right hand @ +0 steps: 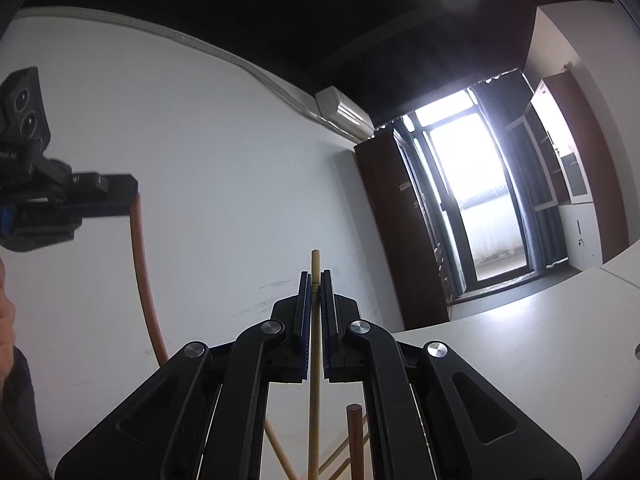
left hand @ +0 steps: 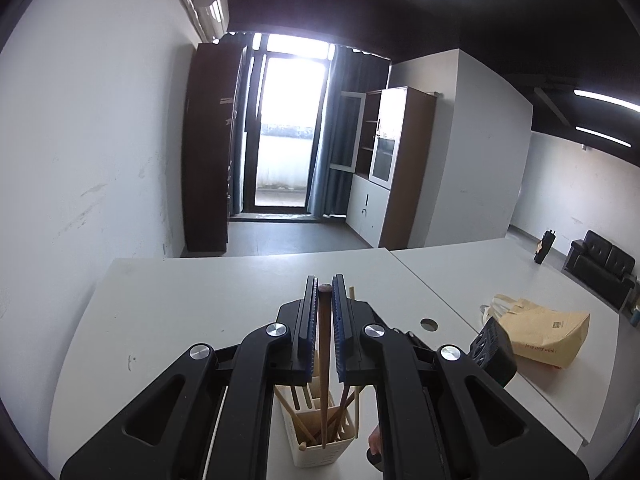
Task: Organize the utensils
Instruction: 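Lower both held chopsticks down into the holder slots, then open the left gripper while the right gripper opens, releasing the chopsticks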
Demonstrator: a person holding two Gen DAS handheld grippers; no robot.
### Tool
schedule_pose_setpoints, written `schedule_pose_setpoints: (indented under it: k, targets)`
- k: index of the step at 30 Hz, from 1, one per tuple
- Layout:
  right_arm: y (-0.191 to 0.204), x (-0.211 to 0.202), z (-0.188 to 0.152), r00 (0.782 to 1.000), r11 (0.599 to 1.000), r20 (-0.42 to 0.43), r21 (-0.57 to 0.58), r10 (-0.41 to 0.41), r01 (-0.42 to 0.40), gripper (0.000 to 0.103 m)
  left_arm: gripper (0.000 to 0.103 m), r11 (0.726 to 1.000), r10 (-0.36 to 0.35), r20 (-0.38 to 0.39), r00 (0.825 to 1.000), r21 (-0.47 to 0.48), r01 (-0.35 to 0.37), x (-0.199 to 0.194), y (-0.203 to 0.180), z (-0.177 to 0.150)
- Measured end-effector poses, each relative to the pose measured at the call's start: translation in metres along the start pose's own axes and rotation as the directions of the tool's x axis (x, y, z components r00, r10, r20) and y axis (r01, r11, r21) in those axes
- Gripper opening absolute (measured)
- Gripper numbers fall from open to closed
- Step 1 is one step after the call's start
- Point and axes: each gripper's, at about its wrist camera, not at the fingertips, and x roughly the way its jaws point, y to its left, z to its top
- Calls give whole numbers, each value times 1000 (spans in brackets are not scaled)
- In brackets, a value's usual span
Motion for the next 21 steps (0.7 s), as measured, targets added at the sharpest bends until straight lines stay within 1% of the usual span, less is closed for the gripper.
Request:
schedule_pose_setpoints:
  k: [8,13,19,21]
  targets:
    - [-4,8,-10,1000,1000,18,-11,-22,22,5,7,1000,-4,24,1000,-4,4,2,-2,7]
    - [-2,5,-17,999,999,12,-30,-34,34,5,7,1000,-5,-25,1000,-5,5,18,-4,-1]
    - [4,-6,-24,999,993,3,-104,-52,52,5,7,1000,2,-93,996,-5,-2,40,-6,-21]
    - [6,-9,-26,999,992,-6,-121,-44,43,5,7,1000,3,-119,993,-8,-4,47,-7,-28]
